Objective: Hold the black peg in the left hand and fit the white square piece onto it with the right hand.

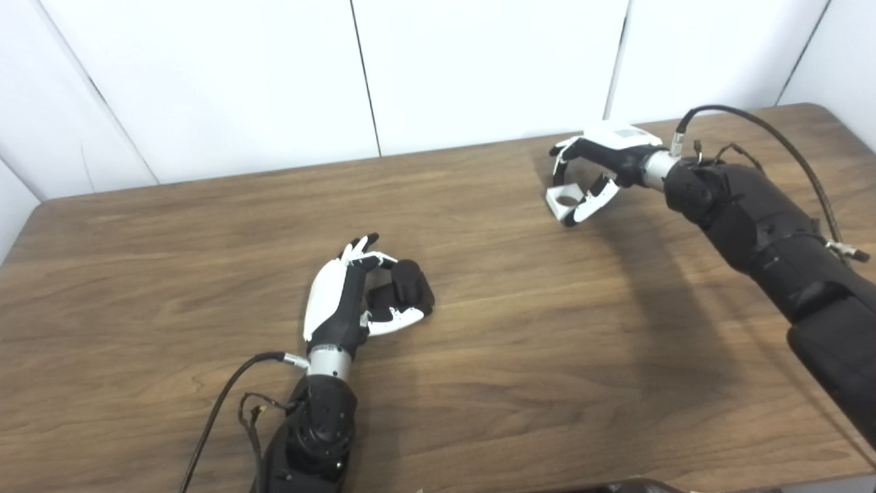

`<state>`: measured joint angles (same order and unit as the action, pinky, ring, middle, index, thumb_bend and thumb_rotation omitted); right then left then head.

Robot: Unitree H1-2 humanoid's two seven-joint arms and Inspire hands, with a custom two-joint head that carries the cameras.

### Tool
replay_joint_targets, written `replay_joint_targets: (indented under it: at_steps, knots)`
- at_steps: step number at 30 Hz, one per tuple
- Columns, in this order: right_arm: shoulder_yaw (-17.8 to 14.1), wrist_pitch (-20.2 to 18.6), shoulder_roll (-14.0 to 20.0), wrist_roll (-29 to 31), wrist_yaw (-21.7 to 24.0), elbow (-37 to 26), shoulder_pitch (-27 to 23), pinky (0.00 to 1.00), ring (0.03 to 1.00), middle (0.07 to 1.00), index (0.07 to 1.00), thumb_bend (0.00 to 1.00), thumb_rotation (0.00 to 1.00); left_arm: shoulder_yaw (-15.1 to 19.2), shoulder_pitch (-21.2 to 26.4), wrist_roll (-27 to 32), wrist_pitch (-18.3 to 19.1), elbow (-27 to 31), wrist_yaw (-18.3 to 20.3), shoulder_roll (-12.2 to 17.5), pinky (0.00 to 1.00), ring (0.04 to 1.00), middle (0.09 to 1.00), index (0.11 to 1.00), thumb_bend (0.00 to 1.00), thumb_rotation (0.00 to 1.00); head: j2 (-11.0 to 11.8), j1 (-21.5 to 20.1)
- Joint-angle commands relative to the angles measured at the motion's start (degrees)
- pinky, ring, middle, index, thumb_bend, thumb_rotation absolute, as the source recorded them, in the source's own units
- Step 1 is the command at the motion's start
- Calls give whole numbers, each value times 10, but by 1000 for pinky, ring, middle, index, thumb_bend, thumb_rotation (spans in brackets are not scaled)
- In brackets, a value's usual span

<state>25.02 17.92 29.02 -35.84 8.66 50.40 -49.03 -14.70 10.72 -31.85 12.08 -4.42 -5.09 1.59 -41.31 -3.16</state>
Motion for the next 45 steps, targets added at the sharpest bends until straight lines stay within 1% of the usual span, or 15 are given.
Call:
replay_joint_targets:
  at_steps: [1,6,9,15,18,21,23,25,29,34,37,41,45]
  knots:
    - [-3,7,13,-9,-23,-4,-9,925,920,849,486,522,147,4,-7,-4,18,-1,7,10,1000,1000,955,490,516,92,-1,0]
    - [1,23,12,-16,-49,5,-10,933,901,820,484,522,140,3,-5,-7,16,-5,4,12,1000,1000,954,490,516,91,-1,-1]
    - [2,18,11,-20,-49,9,-12,958,909,823,484,522,140,4,-3,-7,16,-6,4,12,1000,1000,954,490,516,91,0,-2]
    - [-1,21,14,-19,-53,3,-11,944,900,817,484,523,141,4,0,-8,21,-3,6,12,1000,1000,956,490,516,91,-2,-3]
    - [-7,29,16,-14,-59,-6,-7,935,885,813,484,523,141,4,2,-8,22,-4,6,10,1000,1000,956,490,516,92,-4,0]
    - [-22,29,21,-5,-60,-40,4,918,870,813,483,523,142,3,4,-9,22,-4,5,8,1000,1000,954,490,516,91,-4,5]
    - [-36,28,24,2,-61,-75,14,873,867,806,483,523,145,2,5,-9,21,-6,4,6,1000,1000,954,490,516,91,-4,8]
    - [-52,20,24,12,-52,-109,23,854,884,804,482,523,147,3,6,-6,19,-7,3,6,1000,1000,954,490,516,91,-5,11]
    - [-76,14,26,30,-29,-173,37,914,919,809,482,521,144,2,8,-6,11,-13,0,7,1000,1000,955,490,516,91,-5,15]
    - [-93,14,27,43,-10,-239,47,928,919,806,483,521,145,2,10,-6,14,-13,0,6,1000,1000,957,490,516,91,-6,19]
    - [-101,4,22,54,4,-280,54,935,917,805,482,521,143,2,11,-6,11,-15,-2,7,1000,1000,955,490,516,91,-7,18]
    - [-110,-12,14,65,27,-334,61,927,917,802,482,522,144,2,14,-7,11,-16,-3,7,1000,1000,952,489,517,90,-7,18]
    - [-112,-17,8,75,44,-370,62,897,901,797,482,523,144,1,15,-7,12,-17,-4,6,1000,1000,951,489,517,89,-10,24]
